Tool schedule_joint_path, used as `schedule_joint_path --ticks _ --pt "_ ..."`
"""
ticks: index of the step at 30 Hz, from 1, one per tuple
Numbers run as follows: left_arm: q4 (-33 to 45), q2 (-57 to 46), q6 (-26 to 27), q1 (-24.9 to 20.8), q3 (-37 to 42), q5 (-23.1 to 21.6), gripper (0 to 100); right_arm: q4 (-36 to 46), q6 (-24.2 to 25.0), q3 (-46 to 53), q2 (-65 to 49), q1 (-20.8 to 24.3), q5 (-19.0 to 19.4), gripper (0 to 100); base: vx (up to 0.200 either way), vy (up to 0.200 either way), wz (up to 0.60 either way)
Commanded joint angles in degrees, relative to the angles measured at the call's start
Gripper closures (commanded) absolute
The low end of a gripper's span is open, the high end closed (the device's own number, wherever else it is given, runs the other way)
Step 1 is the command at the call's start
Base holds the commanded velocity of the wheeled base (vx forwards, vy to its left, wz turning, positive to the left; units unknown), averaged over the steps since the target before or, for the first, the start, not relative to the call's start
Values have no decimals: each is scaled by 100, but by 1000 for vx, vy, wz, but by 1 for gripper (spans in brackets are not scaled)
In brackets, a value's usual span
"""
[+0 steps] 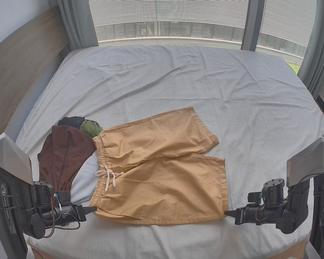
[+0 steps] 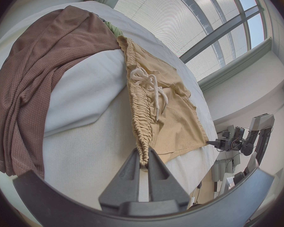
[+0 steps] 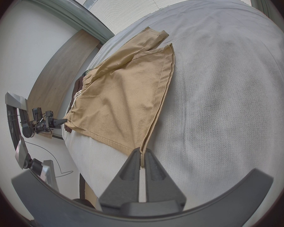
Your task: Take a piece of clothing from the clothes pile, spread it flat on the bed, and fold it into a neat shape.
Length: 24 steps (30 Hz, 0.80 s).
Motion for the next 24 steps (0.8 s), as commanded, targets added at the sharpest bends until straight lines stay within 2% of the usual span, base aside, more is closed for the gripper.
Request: schedule_joint_path --ticks 1,7,14,19,24 --pt "7 22 127 125 79 -7 100 -3 -144 165 -127 -53 1 100 0 0 0" --pt "-1 181 408 178 185 -51 100 -12 -232 244 -259 -167 19 100 0 0 0" --pt "-19 -101 426 143 -35 -148 100 -241 -179 86 -619 -237 186 100 0 0 0" --pt "-19 -452 294 99 -132 -156 100 -241 -47 -99 -909 -255 256 100 0 0 0" --pt "-10 -1032 -278 2 -571 -130 100 -179 49 -450 -1103 -272 256 100 0 0 0"
